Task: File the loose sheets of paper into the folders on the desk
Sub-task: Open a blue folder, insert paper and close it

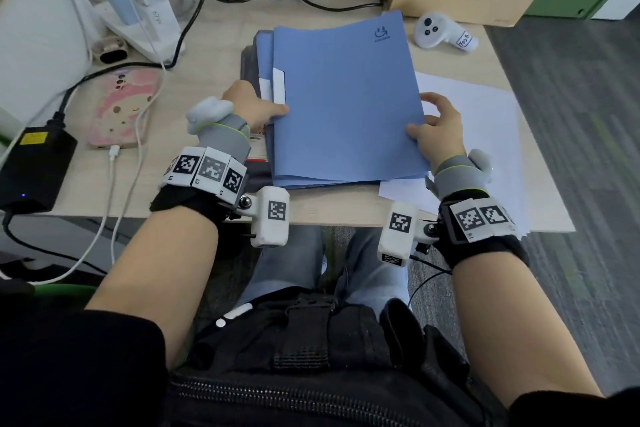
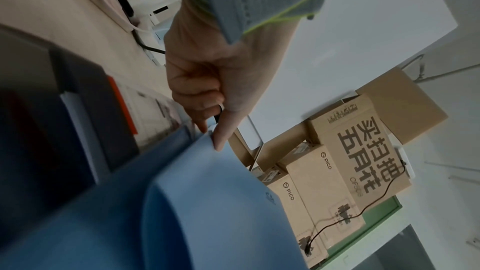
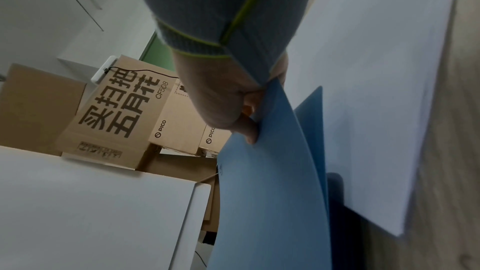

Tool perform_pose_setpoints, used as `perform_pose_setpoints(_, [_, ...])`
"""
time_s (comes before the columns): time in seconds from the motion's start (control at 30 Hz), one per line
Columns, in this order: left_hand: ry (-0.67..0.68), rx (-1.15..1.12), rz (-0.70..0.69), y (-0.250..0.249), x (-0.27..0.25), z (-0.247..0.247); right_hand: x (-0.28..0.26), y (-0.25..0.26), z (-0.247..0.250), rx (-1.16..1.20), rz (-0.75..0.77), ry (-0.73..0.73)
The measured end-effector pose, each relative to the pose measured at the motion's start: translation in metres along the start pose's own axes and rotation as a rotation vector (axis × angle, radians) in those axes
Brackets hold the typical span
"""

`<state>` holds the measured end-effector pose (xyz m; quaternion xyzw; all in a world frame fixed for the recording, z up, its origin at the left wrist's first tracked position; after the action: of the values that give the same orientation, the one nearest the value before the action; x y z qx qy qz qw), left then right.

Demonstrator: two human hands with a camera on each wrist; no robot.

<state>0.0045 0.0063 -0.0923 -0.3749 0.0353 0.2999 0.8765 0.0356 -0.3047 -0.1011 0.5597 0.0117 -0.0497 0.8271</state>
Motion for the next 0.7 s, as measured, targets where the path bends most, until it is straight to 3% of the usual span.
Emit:
perform_pose_setpoints(0.13, [0.223, -0.177, 0.014, -0.003, -0.009, -0.013, 0.001, -0.002, 0.002, -0.133, 0.005, -0.018])
perform_pose_setpoints(0.23, [0.260, -0.276, -0.018, -0.009, -0.016, -0.015, -0.001, 0.000, -0.007, -0.416, 0.014, 0.006])
perform_pose_setpoints(0.3, [0.273, -0.397, -0.021, -0.012, -0.020, -0.016, -0.009, 0.014, -0.023, -0.535, 0.106, 0.042])
perform_pose_setpoints(0.37, [0.281, -0.522, -0.012, -0.014, -0.022, -0.015, -0.021, 0.036, -0.054, -0.410, 0.234, 0.223])
perform_pose_setpoints(0.43, [0.275, -0.588, -0.011, -0.017, -0.023, -0.015, -0.042, 0.055, -0.086, -0.283, 0.289, 0.512])
perform_pose_setpoints(0.5, [0.253, -0.622, -0.012, -0.020, -0.024, -0.014, -0.057, 0.062, -0.108, -0.377, 0.336, 0.701])
perform_pose_setpoints(0.6, [0.244, -0.649, -0.008, -0.022, -0.025, -0.015, -0.056, 0.061, -0.122, -0.593, 0.474, 0.696])
perform_pose_setpoints(0.7, [0.251, -0.687, 0.001, -0.023, -0.025, -0.016, -0.054, 0.062, -0.121, -0.565, 0.578, 0.591])
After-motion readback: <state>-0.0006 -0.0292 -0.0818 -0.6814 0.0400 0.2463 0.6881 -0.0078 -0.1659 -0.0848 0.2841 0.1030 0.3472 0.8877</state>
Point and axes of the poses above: each hand's wrist, its own x-axis towards the middle knuckle, its own z-axis out of the back of the hand, y = z × x, the point moved 8 cm from there along x, towards the middle knuckle, and after that the axes turned 5 degrees about z, right-handed, at the moved point
